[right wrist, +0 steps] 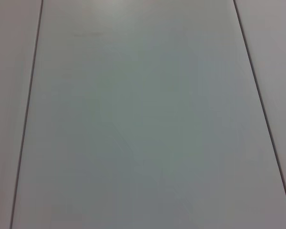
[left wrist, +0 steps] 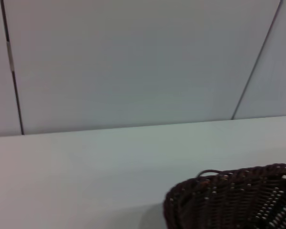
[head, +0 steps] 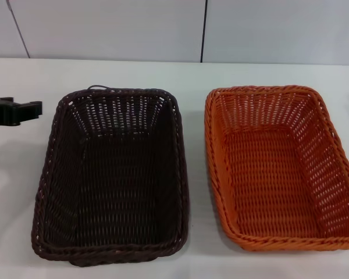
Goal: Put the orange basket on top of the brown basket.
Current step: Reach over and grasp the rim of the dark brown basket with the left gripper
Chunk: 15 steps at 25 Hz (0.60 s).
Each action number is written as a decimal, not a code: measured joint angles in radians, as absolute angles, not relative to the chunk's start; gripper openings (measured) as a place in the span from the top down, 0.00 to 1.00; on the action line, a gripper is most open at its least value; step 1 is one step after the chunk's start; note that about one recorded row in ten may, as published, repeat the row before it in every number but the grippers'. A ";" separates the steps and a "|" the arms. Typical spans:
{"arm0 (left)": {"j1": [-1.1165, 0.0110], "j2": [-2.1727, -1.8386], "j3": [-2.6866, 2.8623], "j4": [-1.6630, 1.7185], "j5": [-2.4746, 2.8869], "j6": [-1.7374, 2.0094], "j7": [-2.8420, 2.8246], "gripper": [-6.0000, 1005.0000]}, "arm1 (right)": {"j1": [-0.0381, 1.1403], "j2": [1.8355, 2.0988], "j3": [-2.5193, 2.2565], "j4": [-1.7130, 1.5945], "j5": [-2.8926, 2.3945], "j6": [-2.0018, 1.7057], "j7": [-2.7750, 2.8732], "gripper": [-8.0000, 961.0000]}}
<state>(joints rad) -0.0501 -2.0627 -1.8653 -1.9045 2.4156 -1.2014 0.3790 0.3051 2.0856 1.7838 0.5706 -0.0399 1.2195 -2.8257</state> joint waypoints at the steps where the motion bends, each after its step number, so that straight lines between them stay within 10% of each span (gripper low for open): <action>1: -0.052 -2.063 -1.858 -1.914 2.422 -1.209 0.357 0.41 | 0.306 2.085 1.784 0.571 -0.040 1.220 -2.826 0.24; 15: -0.085 -2.063 -1.686 -1.945 2.598 -1.260 0.099 0.46 | 0.320 2.083 1.790 0.568 -0.040 1.220 -2.829 0.24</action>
